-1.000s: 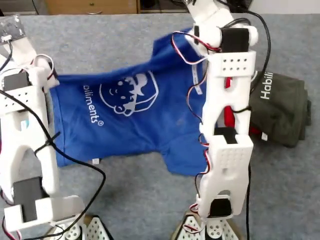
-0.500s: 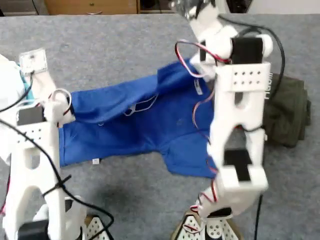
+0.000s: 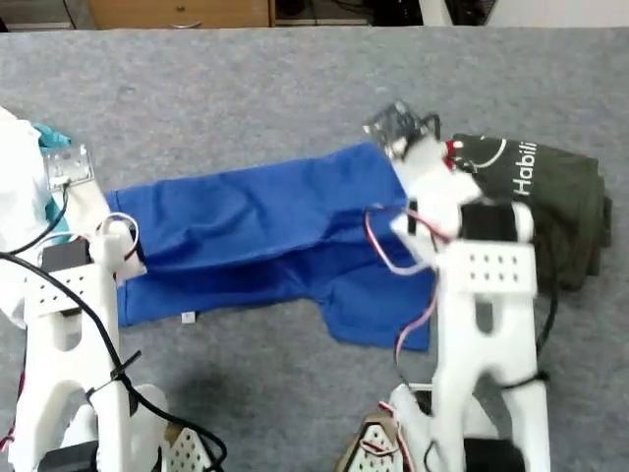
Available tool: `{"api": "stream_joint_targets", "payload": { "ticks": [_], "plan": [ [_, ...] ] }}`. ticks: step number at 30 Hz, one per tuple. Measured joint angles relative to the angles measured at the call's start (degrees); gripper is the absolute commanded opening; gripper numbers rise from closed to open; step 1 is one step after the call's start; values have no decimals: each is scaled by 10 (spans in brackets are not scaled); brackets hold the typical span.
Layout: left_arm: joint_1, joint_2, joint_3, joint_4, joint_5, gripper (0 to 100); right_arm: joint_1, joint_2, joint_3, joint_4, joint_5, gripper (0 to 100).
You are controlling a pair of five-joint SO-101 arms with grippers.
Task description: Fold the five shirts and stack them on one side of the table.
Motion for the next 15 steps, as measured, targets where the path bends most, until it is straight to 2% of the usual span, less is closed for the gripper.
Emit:
{"api": "stream_joint_targets", "payload": {
  "ticks": [7, 15],
  "plan": [
    [-11, 0, -4, 15, -2, 19, 13, -139, 148, -5, 34, 2],
    [-11, 0, -9, 34, -2, 19, 13, -265, 245, 10, 53, 3]
  ]
}}
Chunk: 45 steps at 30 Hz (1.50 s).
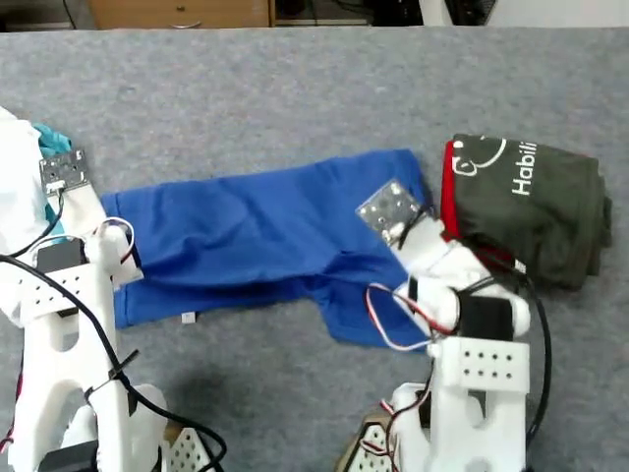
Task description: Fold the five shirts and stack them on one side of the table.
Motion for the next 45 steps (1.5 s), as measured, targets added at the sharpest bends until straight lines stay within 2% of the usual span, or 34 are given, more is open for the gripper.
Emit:
{"api": "stream_joint_targets", "payload": {
  "ticks": [28, 30, 33, 36, 38, 42, 43, 45],
  "plan": [
    [4, -2, 69, 11, 0, 29, 0, -27, 73, -5, 0, 7],
    [4, -2, 69, 11, 0, 85, 0, -27, 81, -12, 0, 40],
    [4, -2, 69, 11, 0, 191, 0, -27, 82, -14, 0, 169],
    [4, -2, 69, 32, 0, 207, 1, -27, 82, -14, 0, 306],
    [4, -2, 65, 57, 0, 210, 1, -27, 82, -14, 4, 339],
    [-24, -2, 11, 117, -1, 207, 1, -27, 47, 20, 12, 329],
    [-34, -2, -8, 130, -1, 207, 1, -27, 31, 29, 12, 296],
    [-59, -2, -48, 156, 0, 205, 0, -27, 5, 34, 12, 167]
  ]
}}
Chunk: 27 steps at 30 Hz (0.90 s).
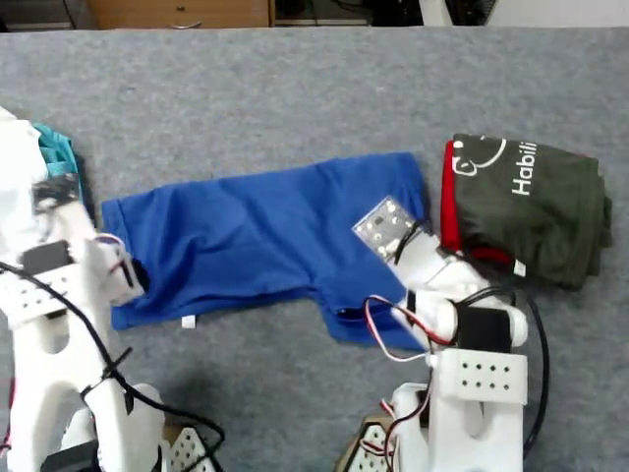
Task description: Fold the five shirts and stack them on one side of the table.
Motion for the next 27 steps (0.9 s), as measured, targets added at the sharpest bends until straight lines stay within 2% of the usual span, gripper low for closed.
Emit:
{"api": "stream_joint_targets", "payload": {
  "ticks": [2, 3, 5, 10, 13, 16, 19, 23, 27],
  "plan": [
    [-18, 0, -45, 23, 0, 172, -4, 1, -9, -5, -3, 12],
    [-25, 0, -69, 35, 0, 126, -13, 5, -11, -14, -12, 2],
    [-30, 0, -119, 60, 0, 18, -38, 21, -11, -31, -32, 53],
    [-2, -1, -193, 73, 27, 31, -113, 103, -11, -94, -84, 17],
    [25, -1, -172, 2, 76, 37, -137, 178, -11, -146, -94, 12],
    [51, -1, -109, -101, 84, 35, -141, 264, -18, -178, -97, 11],
    [74, -1, -44, -171, 84, 35, -143, 339, -39, -180, -98, 2],
    [78, -1, 20, -236, 84, 35, -146, 376, -62, -169, -98, 2],
    [78, -1, 40, -257, 84, 35, -147, 377, -63, -138, -76, 2]
  ]
}}
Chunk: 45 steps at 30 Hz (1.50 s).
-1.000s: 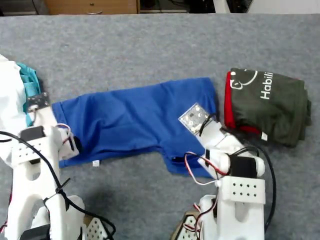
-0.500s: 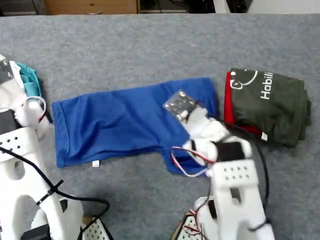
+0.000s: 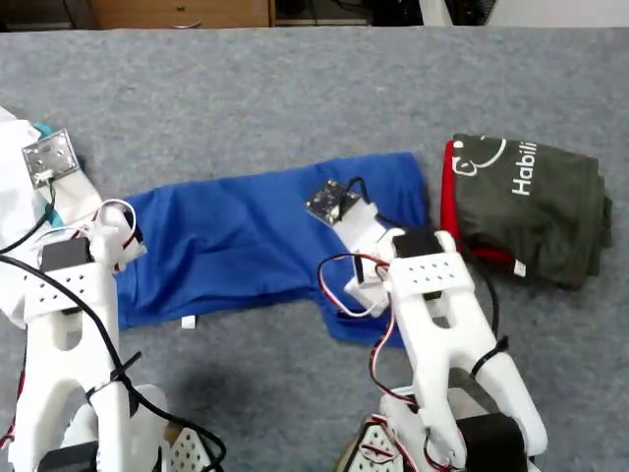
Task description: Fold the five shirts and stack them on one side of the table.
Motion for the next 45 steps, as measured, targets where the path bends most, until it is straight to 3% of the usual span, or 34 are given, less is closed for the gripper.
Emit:
{"api": "stream_joint_targets", "payload": {
  "ticks": [24, 29, 33, 45],
  "plan": [
    [0, 0, 6, -3, 0, 45, 3, -1, 52, 94, 140, 2],
    [0, 34, -23, -3, 17, 44, 54, -8, -117, 122, 112, 6],
    [0, 113, -106, -3, 47, 19, 55, 32, -295, 124, 97, 5],
    [5, 458, -378, -3, 55, 19, 58, 479, -697, 98, -19, 4]
  ]
}}
